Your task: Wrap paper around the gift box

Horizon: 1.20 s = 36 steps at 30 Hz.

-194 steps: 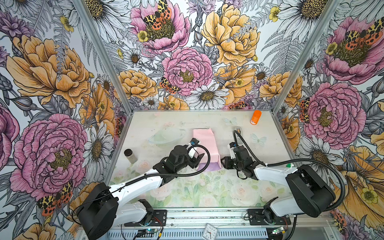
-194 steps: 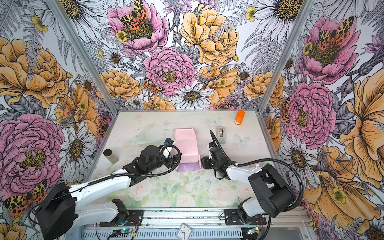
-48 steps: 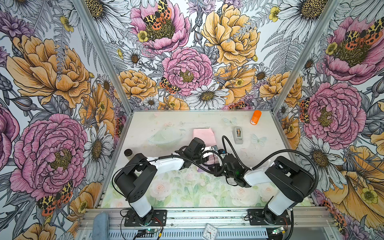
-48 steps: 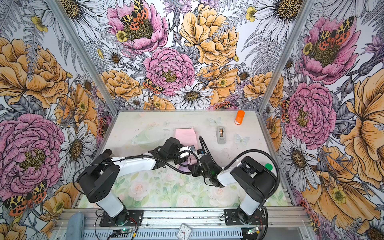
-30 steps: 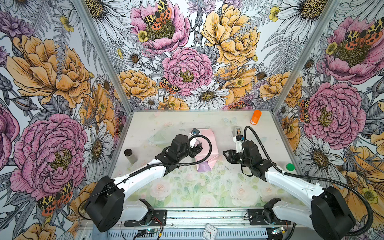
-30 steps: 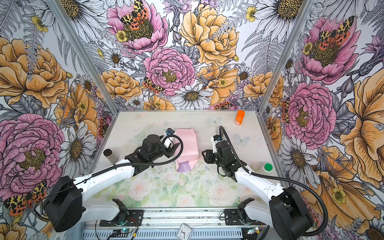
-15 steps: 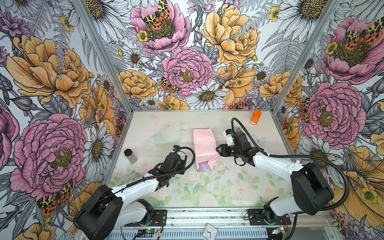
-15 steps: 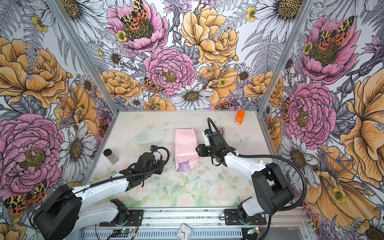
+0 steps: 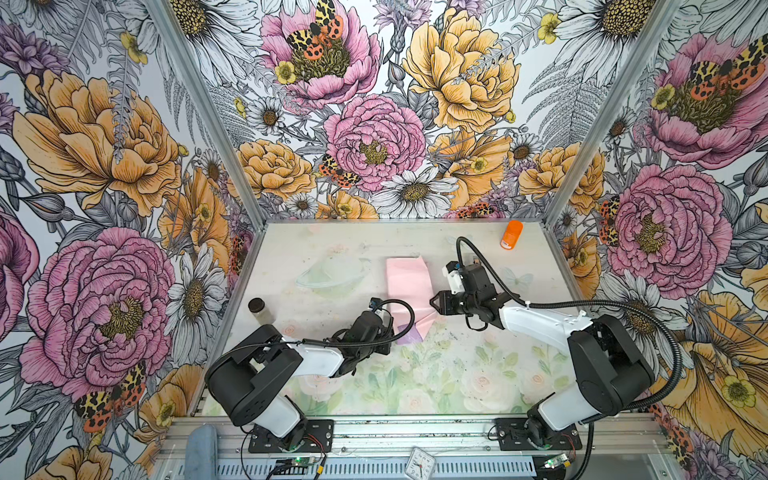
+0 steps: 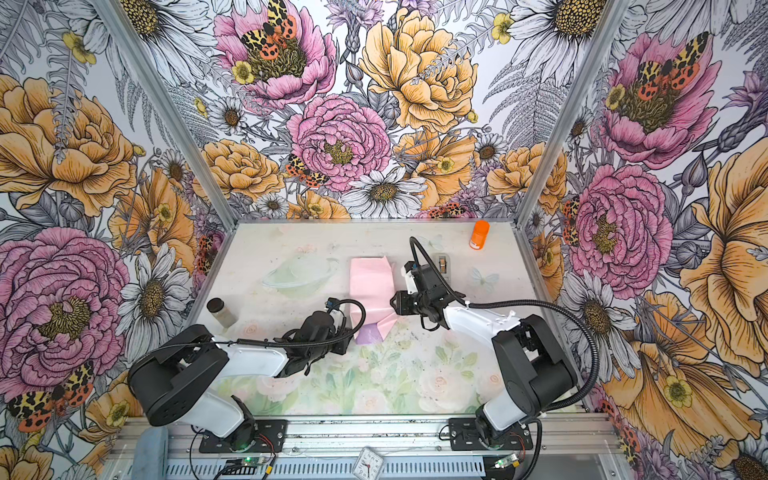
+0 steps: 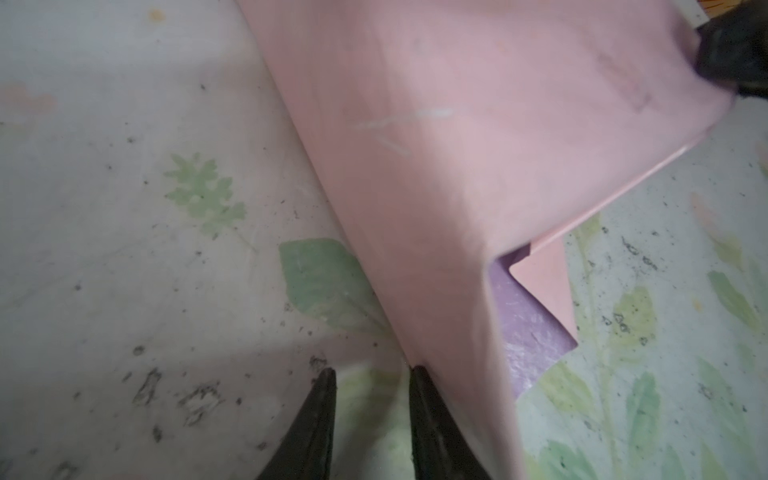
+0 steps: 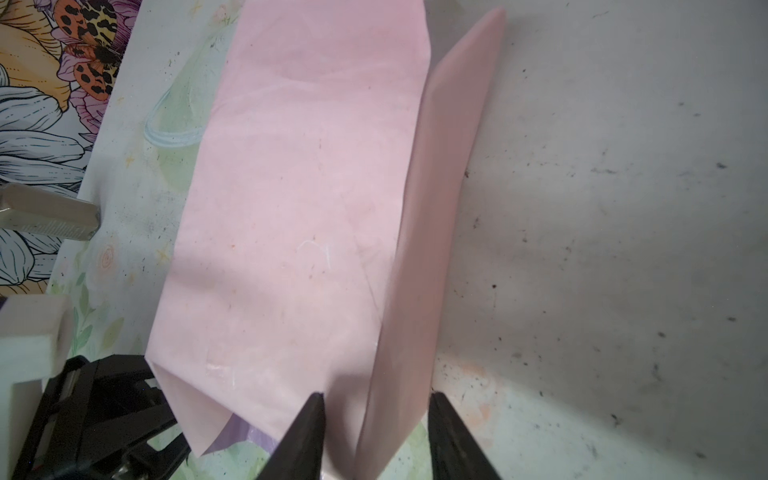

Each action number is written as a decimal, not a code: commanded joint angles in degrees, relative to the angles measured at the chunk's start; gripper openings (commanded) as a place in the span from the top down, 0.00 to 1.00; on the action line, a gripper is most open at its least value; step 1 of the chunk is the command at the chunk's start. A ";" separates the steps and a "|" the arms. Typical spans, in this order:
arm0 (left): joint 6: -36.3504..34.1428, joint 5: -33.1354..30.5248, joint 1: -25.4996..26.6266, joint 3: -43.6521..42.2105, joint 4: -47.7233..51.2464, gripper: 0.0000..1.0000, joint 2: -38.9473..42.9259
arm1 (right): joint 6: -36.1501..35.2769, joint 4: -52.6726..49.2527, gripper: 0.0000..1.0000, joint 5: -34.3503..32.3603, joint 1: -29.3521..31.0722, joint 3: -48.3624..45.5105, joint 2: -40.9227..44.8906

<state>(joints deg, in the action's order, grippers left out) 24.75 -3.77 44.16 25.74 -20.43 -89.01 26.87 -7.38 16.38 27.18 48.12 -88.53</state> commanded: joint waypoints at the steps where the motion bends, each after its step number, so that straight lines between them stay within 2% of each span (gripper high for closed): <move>1: 1.31 2.30 0.82 1.22 -4.18 0.68 -1.90 | -0.67 0.87 0.58 0.58 0.34 0.14 -0.76; 11: 0.17 2.91 1.89 3.86 -6.07 0.70 -2.59 | -0.06 2.43 0.59 1.19 0.76 -0.23 -1.47; 24: 0.30 2.13 1.89 5.27 -13.45 0.70 -8.96 | 0.73 3.58 0.59 1.27 1.15 -0.88 -1.60; 36: -0.06 0.97 2.31 4.88 -13.71 0.70 -11.98 | 1.76 4.30 0.56 1.19 1.47 -1.76 0.17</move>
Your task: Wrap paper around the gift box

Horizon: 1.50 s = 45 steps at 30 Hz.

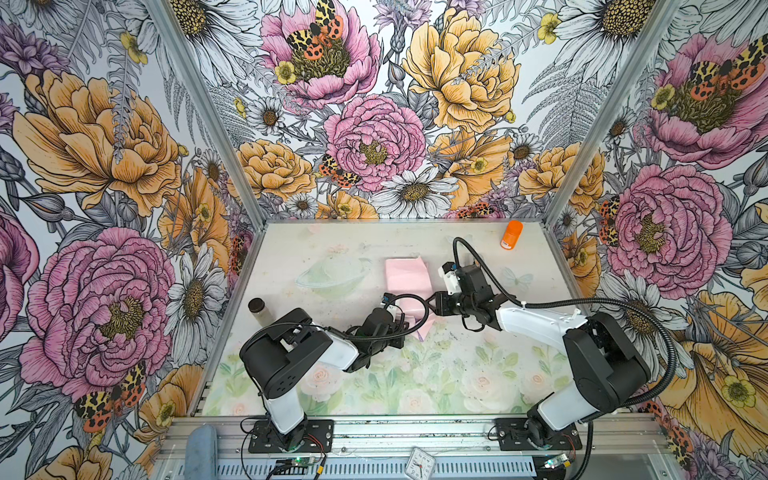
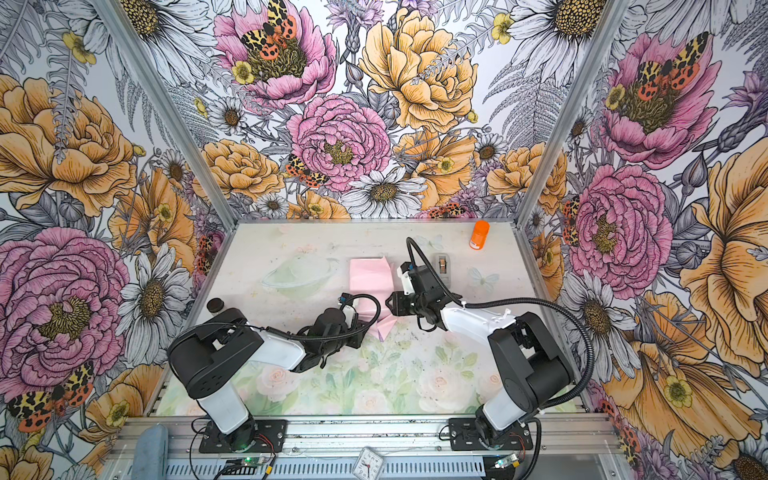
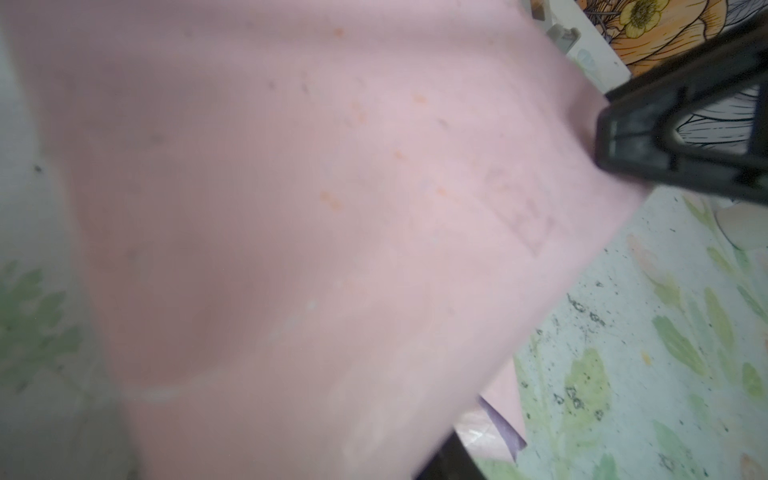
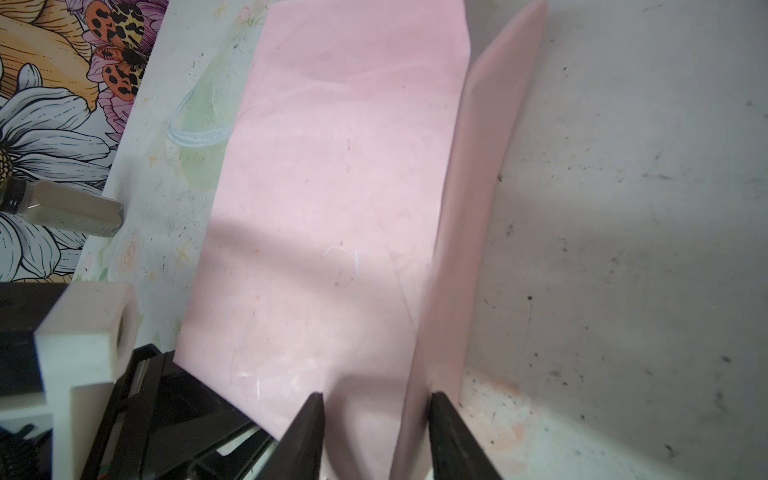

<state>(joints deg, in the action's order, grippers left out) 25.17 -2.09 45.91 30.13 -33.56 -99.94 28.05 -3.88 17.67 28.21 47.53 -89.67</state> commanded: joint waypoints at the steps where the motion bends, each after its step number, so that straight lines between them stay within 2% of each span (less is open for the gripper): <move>1: -0.47 -0.68 0.70 0.21 -0.54 0.70 -0.88 | 0.68 0.67 0.56 -0.25 0.47 -1.37 2.14; 7: -0.77 -1.13 0.89 -0.23 -0.54 0.70 0.01 | 1.99 -0.43 0.57 -1.54 0.45 -4.18 11.56; 12: -0.86 -0.95 0.93 0.08 -0.54 0.70 0.09 | 6.04 1.22 0.70 -4.15 3.70 -10.07 20.58; 18: -0.84 -0.70 1.00 0.10 -0.54 0.70 -0.20 | 16.06 13.27 0.83 -7.75 10.32 -19.83 23.66; 24: -1.00 -0.42 1.15 0.11 -0.50 0.70 -0.30 | 18.37 17.85 0.91 -11.99 14.19 -22.27 18.58; 30: -1.07 -0.51 1.22 0.19 -0.45 0.70 -0.17 | 20.31 24.64 0.96 -11.15 16.19 -21.31 9.45; 39: -1.17 -0.85 1.29 0.10 -0.36 0.70 0.10 | 21.28 29.39 0.98 -11.46 16.88 -18.01 0.05; 45: -1.42 -1.03 1.24 0.11 -0.36 0.70 0.06 | 22.38 30.42 0.97 -16.16 16.90 -18.23 -1.73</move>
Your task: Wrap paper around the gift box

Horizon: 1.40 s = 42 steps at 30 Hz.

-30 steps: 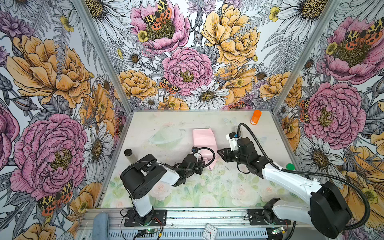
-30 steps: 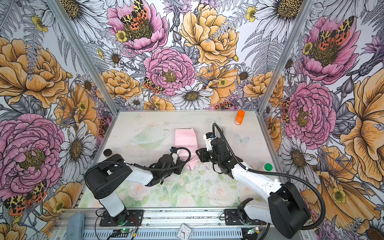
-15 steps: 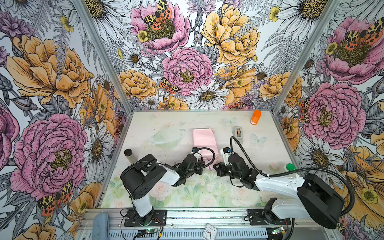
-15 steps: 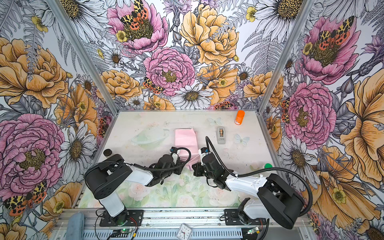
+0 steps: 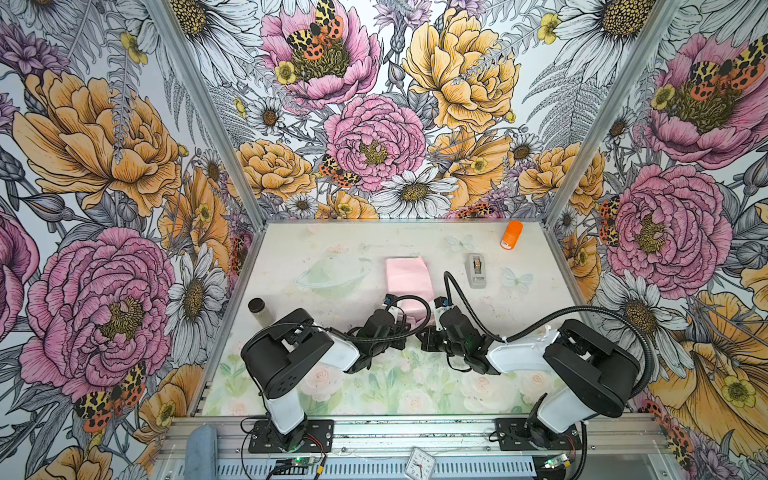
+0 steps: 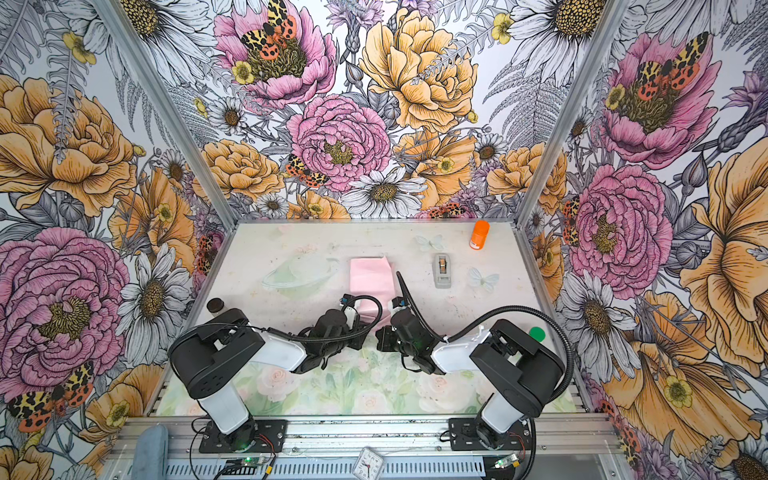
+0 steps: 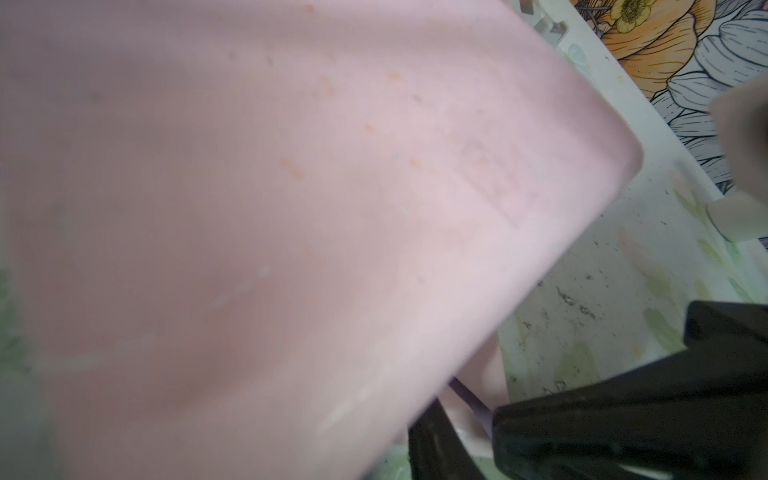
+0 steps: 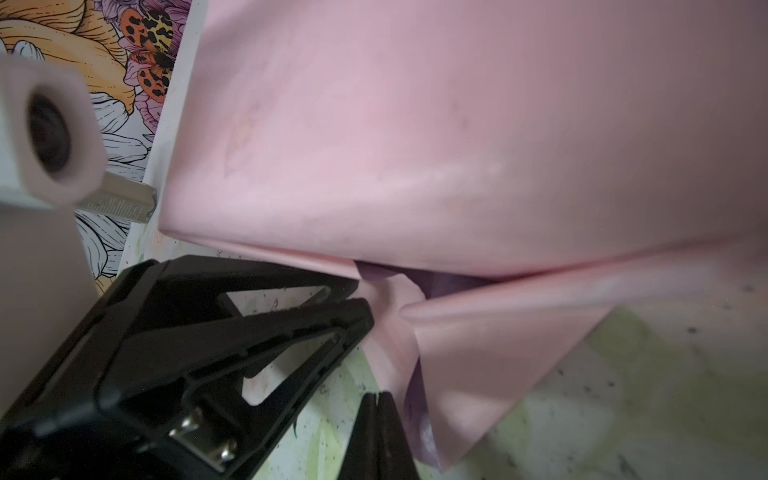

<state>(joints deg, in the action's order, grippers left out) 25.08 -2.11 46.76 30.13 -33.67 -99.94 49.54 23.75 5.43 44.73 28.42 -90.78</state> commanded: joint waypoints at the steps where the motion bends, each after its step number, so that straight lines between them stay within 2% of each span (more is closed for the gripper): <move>1: -1.34 -1.07 0.44 0.12 -0.20 0.70 0.09 | 1.02 3.11 0.97 -4.47 0.42 0.65 -0.73; 22: -1.79 -1.14 0.39 0.19 -0.08 0.70 0.01 | 1.61 7.83 1.00 -9.25 -0.53 0.39 -5.82; 42: -2.37 -1.56 0.68 0.37 0.80 0.70 -0.24 | 0.73 13.58 1.00 -10.73 -2.01 2.25 -10.60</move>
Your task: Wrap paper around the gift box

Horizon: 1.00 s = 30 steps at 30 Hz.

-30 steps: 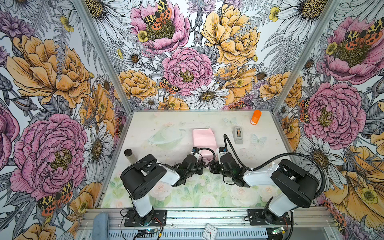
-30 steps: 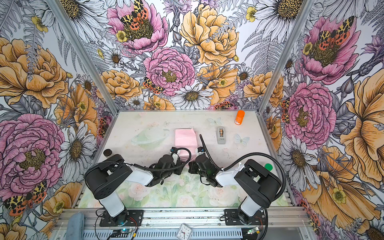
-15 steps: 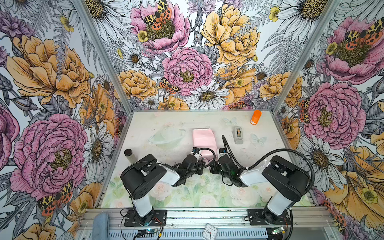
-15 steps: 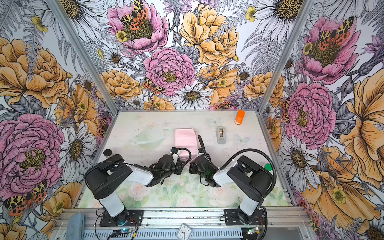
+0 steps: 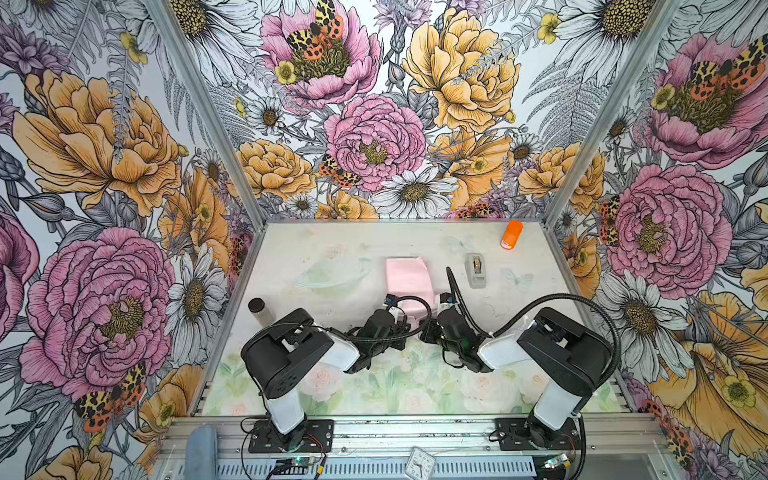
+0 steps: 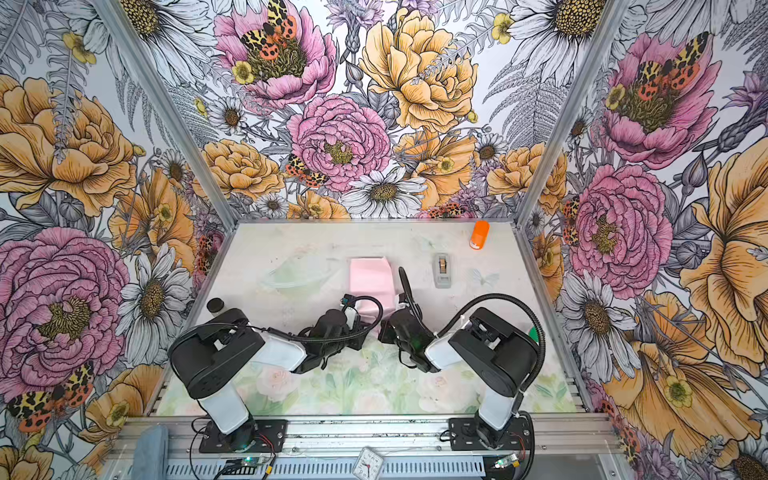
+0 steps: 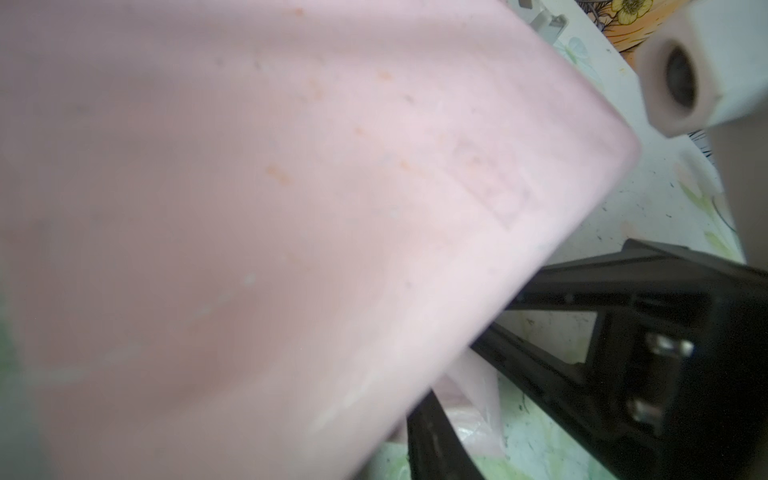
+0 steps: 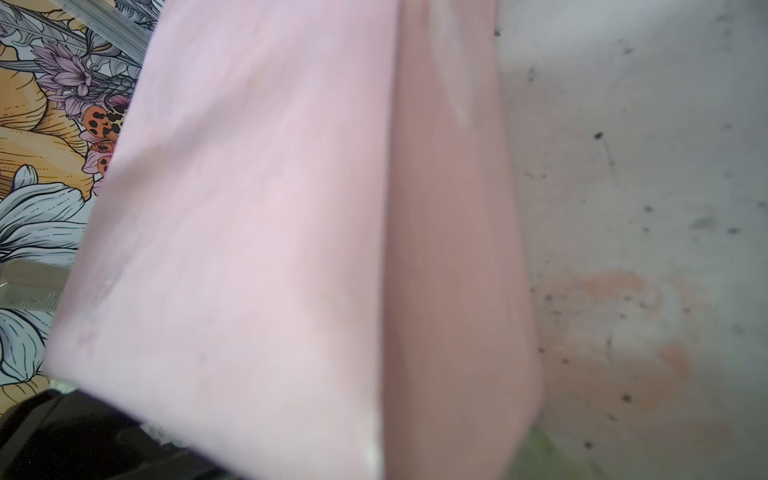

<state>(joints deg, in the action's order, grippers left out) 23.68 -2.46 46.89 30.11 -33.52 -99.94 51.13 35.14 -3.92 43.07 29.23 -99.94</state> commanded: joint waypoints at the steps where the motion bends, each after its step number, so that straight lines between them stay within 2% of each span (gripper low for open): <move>1: -0.93 -1.23 0.57 0.40 0.65 0.70 -0.33 | -0.88 2.42 1.00 -1.22 -0.35 1.67 -1.86; 9: -1.18 -1.82 0.76 0.54 1.04 0.71 -1.20 | 0.31 3.89 1.00 -0.50 -0.18 0.62 -3.89; 13: -1.25 -1.93 0.89 0.68 1.35 0.70 -0.99 | 0.04 3.76 1.00 0.92 -0.13 -1.30 -1.59; 18: -1.33 -2.07 0.92 0.77 1.65 0.70 -0.72 | -1.00 4.83 0.94 2.93 -0.09 -3.58 2.79; 25: -1.45 -2.22 1.09 0.79 1.88 0.71 -0.68 | -2.61 4.86 0.95 5.42 -0.09 -4.42 7.46; 30: -1.60 -2.22 1.18 1.25 1.96 0.70 -0.87 | -2.97 4.66 0.99 7.07 -0.07 -3.55 5.80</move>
<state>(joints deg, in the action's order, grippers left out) 23.44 -3.64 47.44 30.24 -33.28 -99.98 49.47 39.29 1.63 43.05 25.28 -93.51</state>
